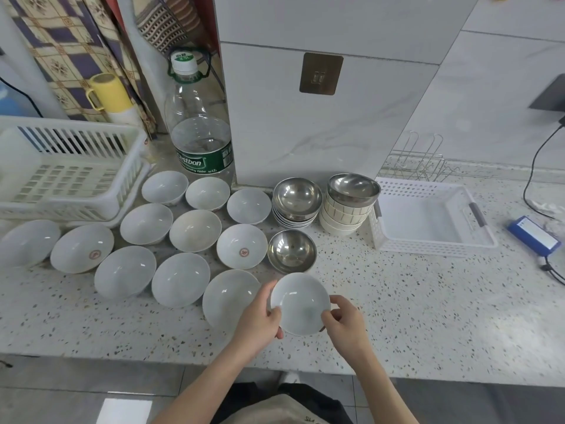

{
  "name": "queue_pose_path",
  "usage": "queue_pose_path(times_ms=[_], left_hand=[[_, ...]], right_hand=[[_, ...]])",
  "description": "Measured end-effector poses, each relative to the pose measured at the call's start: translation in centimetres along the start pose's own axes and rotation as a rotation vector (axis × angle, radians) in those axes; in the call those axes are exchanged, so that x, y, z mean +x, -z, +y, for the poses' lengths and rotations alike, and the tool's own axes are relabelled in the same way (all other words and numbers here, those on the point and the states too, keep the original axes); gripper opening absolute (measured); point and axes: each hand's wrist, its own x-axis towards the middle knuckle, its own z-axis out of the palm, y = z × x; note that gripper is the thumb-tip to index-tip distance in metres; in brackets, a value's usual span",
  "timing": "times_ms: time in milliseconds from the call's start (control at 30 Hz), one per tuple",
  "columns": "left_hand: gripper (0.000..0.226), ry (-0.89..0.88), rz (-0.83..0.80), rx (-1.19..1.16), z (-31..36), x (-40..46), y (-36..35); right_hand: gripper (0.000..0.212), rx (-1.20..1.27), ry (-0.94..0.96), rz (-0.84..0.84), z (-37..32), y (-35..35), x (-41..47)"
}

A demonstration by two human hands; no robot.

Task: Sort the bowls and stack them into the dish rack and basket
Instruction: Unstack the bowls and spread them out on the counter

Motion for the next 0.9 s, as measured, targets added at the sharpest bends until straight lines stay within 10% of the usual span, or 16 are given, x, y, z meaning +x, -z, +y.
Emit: queue_pose_path(times_ms=[333,900], left_hand=[[0.118,0.062,-0.026,0.578,-0.6,-0.3,-0.3],[0.116,0.079,-0.016,0.618,-0.9,0.4,-0.7]], right_hand=[[0.026,-0.058,-0.023,-0.055,0.8,-1.3,0.6],[0.029,-0.110,-0.035,-0.126,0.8,-1.4,2.0]])
